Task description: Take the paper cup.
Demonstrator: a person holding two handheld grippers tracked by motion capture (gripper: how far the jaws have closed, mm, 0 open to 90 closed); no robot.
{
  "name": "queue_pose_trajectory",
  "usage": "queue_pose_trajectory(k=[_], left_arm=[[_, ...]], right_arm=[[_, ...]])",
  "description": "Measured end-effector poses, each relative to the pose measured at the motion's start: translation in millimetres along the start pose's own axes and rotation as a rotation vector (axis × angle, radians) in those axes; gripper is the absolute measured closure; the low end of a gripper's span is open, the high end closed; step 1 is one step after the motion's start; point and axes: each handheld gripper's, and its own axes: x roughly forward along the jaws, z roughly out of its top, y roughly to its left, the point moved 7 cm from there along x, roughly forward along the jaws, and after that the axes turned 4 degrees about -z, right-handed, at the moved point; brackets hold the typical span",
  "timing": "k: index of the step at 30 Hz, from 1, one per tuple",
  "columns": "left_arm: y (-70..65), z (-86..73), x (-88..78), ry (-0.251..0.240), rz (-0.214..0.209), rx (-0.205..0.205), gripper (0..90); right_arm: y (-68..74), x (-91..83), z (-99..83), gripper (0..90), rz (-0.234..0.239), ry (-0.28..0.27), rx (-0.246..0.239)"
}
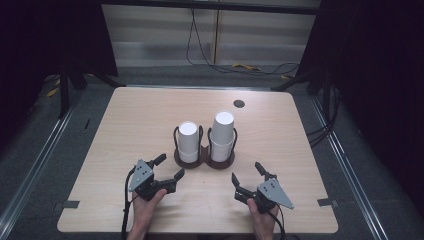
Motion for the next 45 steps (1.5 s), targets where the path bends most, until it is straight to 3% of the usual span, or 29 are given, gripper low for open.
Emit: queue_pose_trajectory(k=[10, 15, 18, 19, 20, 21, 35, 36, 37, 40, 45], left_arm=[[-0.4, 14.7, -5.0, 0.01, -0.046, 0.024, 16.2], [3.0, 23.6, -5.6, 0.009, -0.045, 0.033, 17.2], [4.2, 27.4, -4.8, 0.022, -0.09, 0.027, 19.9], [4.2, 27.4, -4.8, 0.022, -0.09, 0.027, 21.2], [7.2, 31.1, -4.8, 0.035, -0.082, 0.054, 21.2], [7.4, 33.1, -5.1, 0.034, -0.084, 0.042, 21.2], [16.7, 56.0, -1.3, 0.103, -0.124, 0.077, 21.2], [16.4, 58.1, -1.0, 0.101, -0.121, 0.065, 21.2], [18.6, 61.6, -0.6, 0.108, -0.121, 0.091, 21.2], [19.5, 69.4, 0.6, 0.134, -0.141, 0.111, 21.1], [19.7, 79.7, 3.4, 0.128, -0.134, 0.144, 21.2]], right_arm=[[-0.4, -2.1, 0.1, 12.8, 0.01, -0.006, 0.027], [0.4, -1.7, 0.0, 12.8, 0.032, -0.001, 0.025], [1.0, -1.6, -0.2, 12.8, 0.032, 0.003, 0.02], [1.0, -1.6, -0.2, 12.8, 0.032, 0.003, 0.02], [1.0, -1.3, -0.3, 12.8, 0.03, 0.005, 0.018], [0.8, -1.3, -0.3, 12.8, 0.029, 0.005, 0.019], [1.4, 0.7, -1.3, 13.3, 0.043, 0.035, 0.021], [1.3, 1.0, -1.3, 13.3, 0.039, 0.036, 0.019], [1.5, 1.3, -1.3, 13.3, 0.04, 0.036, 0.02], [1.5, 0.9, -1.3, 13.4, 0.042, 0.036, 0.024], [1.3, 0.4, -1.5, 13.5, 0.056, 0.04, 0.03]])
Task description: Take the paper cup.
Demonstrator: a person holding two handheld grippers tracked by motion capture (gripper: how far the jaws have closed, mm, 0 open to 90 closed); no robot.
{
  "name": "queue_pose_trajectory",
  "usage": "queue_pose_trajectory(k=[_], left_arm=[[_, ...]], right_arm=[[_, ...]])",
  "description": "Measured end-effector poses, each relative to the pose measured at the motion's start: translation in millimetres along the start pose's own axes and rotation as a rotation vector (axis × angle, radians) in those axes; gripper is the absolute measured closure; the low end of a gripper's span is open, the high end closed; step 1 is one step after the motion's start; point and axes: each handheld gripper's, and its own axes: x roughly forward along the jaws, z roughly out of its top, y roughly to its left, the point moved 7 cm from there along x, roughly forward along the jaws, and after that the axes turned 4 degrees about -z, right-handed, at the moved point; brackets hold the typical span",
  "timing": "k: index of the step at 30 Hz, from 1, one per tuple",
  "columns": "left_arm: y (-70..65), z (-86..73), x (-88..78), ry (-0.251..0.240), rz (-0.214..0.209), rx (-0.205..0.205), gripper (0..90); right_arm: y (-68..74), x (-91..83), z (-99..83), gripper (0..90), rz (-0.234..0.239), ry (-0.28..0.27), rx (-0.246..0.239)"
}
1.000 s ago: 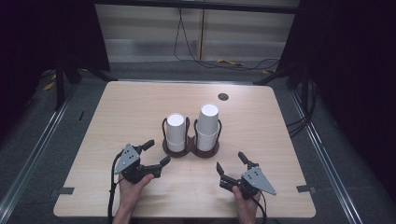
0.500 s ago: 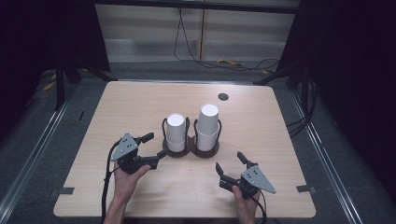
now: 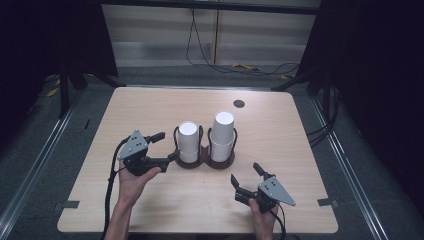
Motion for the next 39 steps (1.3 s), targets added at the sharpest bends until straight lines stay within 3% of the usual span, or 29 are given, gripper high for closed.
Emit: queue_pose_trajectory(k=[6, 9, 21, 29, 39], left_arm=[[4.5, 12.3, 8.9, 0.035, -0.028, 0.002, 21.3], [7.2, 18.5, 16.3, 0.062, -0.075, -0.026, 21.2], [19.1, 30.1, 31.2, 0.173, -0.096, -0.006, 18.9], [23.7, 40.0, 41.5, 0.217, -0.131, 0.023, 18.9], [31.6, 43.2, 60.4, 0.319, -0.167, 0.034, 15.8]], right_arm=[[0.3, 0.1, -0.1, 13.5, 0.002, 0.002, -0.001], [0.7, 0.3, -0.1, 13.5, -0.001, 0.004, -0.002], [0.8, 0.4, -0.1, 13.5, -0.001, 0.006, -0.003], [-0.1, 1.1, -0.2, 13.4, -0.005, 0.007, 0.002], [0.3, 1.6, -0.3, 13.4, -0.004, 0.012, -0.002]])
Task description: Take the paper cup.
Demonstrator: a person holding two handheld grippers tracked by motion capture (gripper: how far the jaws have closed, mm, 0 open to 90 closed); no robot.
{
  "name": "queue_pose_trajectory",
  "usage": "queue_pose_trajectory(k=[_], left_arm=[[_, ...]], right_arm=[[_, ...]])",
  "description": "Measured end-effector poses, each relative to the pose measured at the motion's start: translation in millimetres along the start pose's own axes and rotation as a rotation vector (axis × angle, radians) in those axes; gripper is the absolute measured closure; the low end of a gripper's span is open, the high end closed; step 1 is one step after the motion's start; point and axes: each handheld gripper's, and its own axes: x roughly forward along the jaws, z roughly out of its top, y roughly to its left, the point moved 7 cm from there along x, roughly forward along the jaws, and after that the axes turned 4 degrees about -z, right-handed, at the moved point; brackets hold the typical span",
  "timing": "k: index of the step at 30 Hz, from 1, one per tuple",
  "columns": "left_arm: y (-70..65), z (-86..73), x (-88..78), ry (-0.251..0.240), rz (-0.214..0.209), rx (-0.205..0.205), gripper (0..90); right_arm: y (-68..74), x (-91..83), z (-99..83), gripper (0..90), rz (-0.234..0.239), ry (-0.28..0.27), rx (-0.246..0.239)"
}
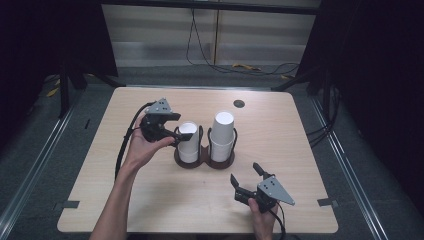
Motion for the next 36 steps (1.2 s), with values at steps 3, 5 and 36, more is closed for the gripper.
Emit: queue_pose_trajectory(k=[3, 5, 36], left_arm=[[3.4, 2.1, 2.8, 0.028, -0.001, 0.007, 16.0], [4.5, 2.7, 4.7, 0.055, -0.014, 0.012, 16.3], [10.8, -0.2, 28.4, 0.296, -0.071, 0.078, 26.7]], right_arm=[[0.3, -0.2, 0.0, 13.4, 0.003, 0.0, -0.001], [0.4, -0.2, 0.0, 13.5, 0.004, 0.0, -0.001], [1.5, -0.5, 0.0, 13.3, 0.008, -0.002, -0.016]])
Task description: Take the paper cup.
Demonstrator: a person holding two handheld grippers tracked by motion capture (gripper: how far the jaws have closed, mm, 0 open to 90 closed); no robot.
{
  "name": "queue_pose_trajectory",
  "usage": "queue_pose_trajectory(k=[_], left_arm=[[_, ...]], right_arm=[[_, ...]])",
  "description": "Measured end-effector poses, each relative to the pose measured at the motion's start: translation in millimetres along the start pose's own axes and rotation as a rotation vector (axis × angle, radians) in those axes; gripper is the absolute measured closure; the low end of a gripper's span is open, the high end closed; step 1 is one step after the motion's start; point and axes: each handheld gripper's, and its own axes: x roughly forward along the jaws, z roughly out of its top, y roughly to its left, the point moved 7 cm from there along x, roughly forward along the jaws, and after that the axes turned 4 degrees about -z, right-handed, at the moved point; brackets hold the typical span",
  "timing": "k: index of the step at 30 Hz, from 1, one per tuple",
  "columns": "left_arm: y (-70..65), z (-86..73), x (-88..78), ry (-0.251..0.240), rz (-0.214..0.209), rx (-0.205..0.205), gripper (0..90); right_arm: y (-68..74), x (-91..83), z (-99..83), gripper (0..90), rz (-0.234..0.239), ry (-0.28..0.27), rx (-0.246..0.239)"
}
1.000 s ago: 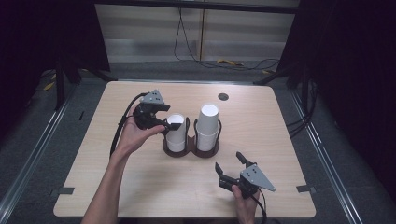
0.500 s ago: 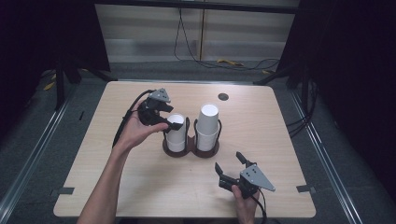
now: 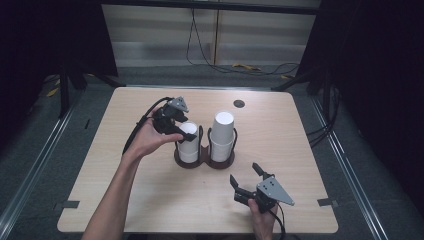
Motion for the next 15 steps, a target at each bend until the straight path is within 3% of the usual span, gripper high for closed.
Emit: queue_pose_trajectory(k=[3, 7, 14, 15], left_arm=[[1.1, -1.5, 2.2, 0.042, 0.004, 0.005, 26.2], [0.8, -0.5, 2.8, 0.046, -0.003, 0.005, 26.9], [2.7, -0.4, 7.6, 0.095, -0.038, 0.014, 27.1], [2.5, -0.7, 8.7, 0.091, -0.034, -0.001, 27.1]], right_arm=[[0.1, 0.0, 0.0, 13.3, 0.002, -0.001, -0.002], [0.1, 0.2, 0.0, 13.3, 0.004, 0.0, -0.004], [-0.3, 0.4, -0.2, 13.3, 0.0, 0.005, -0.002], [-0.2, 0.7, -0.2, 13.3, 0.001, 0.004, -0.001]])
